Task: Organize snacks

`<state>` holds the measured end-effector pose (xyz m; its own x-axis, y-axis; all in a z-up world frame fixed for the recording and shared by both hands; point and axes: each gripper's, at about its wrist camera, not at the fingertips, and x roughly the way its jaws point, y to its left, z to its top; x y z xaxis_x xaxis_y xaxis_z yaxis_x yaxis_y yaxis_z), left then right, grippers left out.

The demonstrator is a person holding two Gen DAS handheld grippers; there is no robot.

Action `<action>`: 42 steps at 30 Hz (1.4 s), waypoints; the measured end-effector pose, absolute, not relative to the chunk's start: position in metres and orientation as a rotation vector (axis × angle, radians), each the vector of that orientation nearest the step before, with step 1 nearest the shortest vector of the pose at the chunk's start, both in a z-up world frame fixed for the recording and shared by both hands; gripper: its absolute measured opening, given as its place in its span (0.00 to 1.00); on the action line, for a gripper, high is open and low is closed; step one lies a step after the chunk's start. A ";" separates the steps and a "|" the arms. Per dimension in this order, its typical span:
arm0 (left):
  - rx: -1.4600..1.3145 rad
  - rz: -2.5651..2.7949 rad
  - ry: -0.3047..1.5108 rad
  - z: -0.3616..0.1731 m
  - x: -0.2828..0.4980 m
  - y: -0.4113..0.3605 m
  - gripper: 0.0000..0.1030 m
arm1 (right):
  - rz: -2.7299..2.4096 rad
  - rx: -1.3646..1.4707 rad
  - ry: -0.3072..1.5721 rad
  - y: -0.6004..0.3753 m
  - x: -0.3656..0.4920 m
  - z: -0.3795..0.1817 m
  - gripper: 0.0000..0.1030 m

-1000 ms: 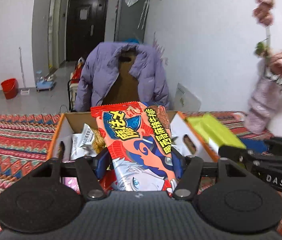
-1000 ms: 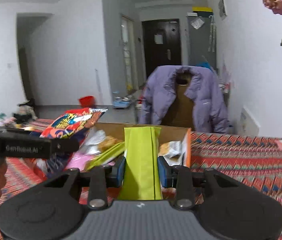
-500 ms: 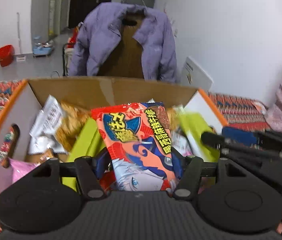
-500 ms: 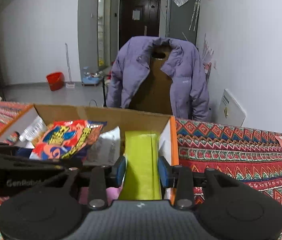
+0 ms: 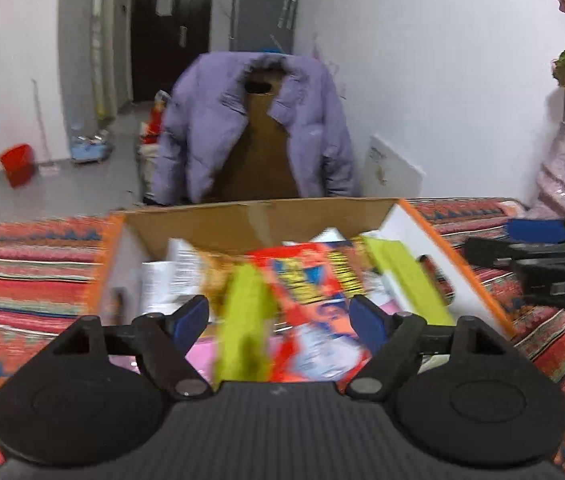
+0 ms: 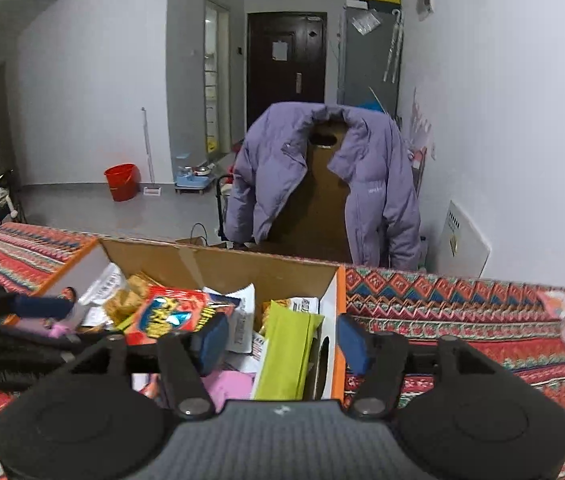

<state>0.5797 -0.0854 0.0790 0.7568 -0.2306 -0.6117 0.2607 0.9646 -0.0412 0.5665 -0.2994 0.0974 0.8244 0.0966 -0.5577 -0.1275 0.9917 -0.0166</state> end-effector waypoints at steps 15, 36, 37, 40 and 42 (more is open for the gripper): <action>0.027 -0.146 0.525 0.130 0.487 -0.011 1.00 | 0.118 -0.051 0.563 -0.291 0.472 0.133 1.00; 0.028 -0.137 0.384 0.134 0.378 0.001 1.00 | 0.102 -0.013 0.393 -0.290 0.359 0.136 1.00; 0.036 -0.131 0.373 0.131 0.368 0.000 1.00 | 0.101 -0.016 0.381 -0.290 0.351 0.134 1.00; 0.054 -0.125 0.348 0.121 0.341 0.000 1.00 | 0.090 -0.027 0.366 -0.288 0.326 0.122 1.00; 0.060 -0.119 0.337 0.114 0.322 -0.002 1.00 | 0.092 -0.033 0.359 -0.286 0.307 0.113 1.00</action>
<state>0.3215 -0.0016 0.1138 0.9367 -0.1061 -0.3336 0.1263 0.9912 0.0393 0.3074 -0.2863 0.1131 0.9321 0.0839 -0.3523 -0.0956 0.9953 -0.0160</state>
